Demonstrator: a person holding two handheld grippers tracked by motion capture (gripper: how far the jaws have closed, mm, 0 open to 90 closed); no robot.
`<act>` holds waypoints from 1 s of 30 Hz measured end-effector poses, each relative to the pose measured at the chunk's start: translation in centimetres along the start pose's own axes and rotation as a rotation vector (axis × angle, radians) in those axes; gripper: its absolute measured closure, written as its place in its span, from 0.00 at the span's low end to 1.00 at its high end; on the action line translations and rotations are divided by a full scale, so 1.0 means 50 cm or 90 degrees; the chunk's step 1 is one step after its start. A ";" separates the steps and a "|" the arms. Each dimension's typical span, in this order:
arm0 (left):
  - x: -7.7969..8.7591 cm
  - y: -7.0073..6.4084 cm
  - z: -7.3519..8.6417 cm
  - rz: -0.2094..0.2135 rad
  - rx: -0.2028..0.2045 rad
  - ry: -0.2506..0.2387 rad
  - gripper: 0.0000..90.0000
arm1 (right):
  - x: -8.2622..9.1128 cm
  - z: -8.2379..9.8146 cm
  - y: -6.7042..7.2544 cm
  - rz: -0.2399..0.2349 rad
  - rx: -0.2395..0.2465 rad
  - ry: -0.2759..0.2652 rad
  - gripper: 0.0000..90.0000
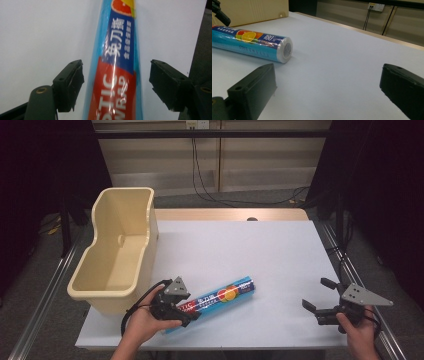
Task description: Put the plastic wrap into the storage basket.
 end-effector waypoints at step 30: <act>-0.102 0.011 -0.068 0.035 -0.005 0.127 0.26 | 0.014 -0.001 -0.007 0.010 -0.005 -0.009 0.00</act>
Point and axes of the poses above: each handheld gripper's, and its own axes: x roughly backward along the jaws, z roughly out of its underside, y roughly to its left, the point moved 1 cm from there along -x, roughly forward along the jaws, and after that the axes turned 6 degrees about -y, right-handed, at the moved point
